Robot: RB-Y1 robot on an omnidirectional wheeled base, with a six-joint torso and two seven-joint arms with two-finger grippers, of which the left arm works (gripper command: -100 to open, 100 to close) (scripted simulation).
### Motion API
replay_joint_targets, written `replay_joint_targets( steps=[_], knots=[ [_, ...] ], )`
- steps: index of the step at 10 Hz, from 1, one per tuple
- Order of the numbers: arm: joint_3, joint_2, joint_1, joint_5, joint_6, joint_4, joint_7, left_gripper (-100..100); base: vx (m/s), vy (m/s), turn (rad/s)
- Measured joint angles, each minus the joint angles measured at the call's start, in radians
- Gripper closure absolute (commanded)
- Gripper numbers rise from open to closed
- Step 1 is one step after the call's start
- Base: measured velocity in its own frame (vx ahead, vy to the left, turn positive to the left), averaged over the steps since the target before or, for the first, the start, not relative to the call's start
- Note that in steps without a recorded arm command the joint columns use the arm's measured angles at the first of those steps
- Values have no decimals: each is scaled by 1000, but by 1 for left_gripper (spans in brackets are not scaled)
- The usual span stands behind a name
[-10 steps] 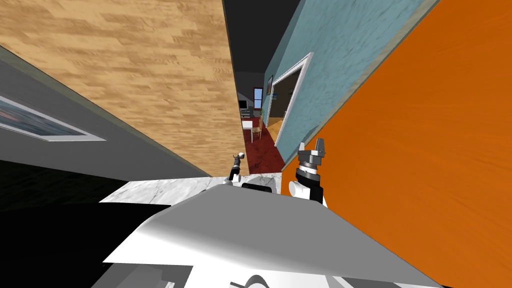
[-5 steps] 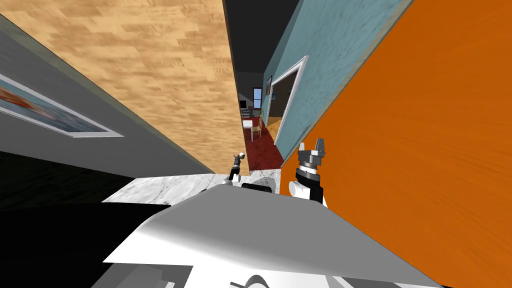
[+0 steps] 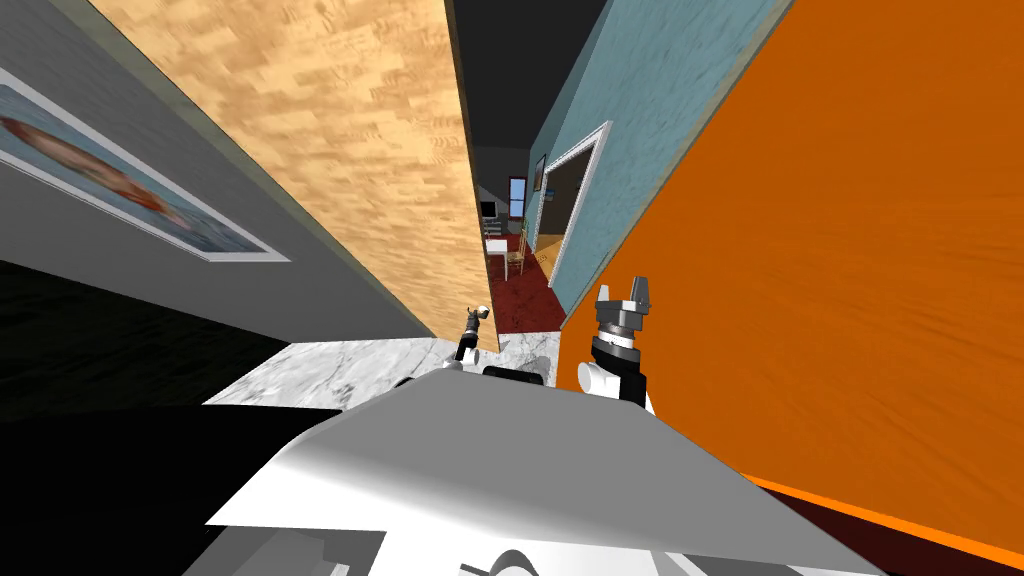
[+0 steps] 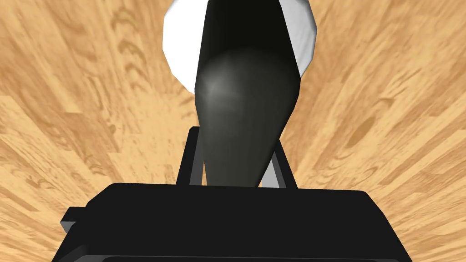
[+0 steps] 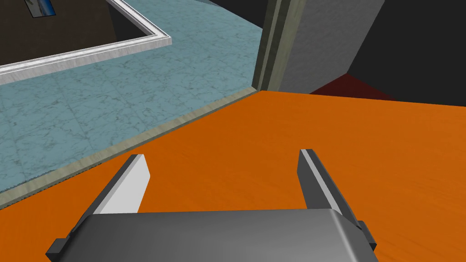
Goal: Pull the door open
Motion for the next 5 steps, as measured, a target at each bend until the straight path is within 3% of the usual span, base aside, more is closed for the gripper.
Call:
replay_joint_targets(
  steps=[3,5],
  knots=[
    [-9,19,7,-5,9,-10,19,100,-177,43,-10],
    [-20,37,3,-13,-3,2,41,100,-199,66,-123]
  ],
)
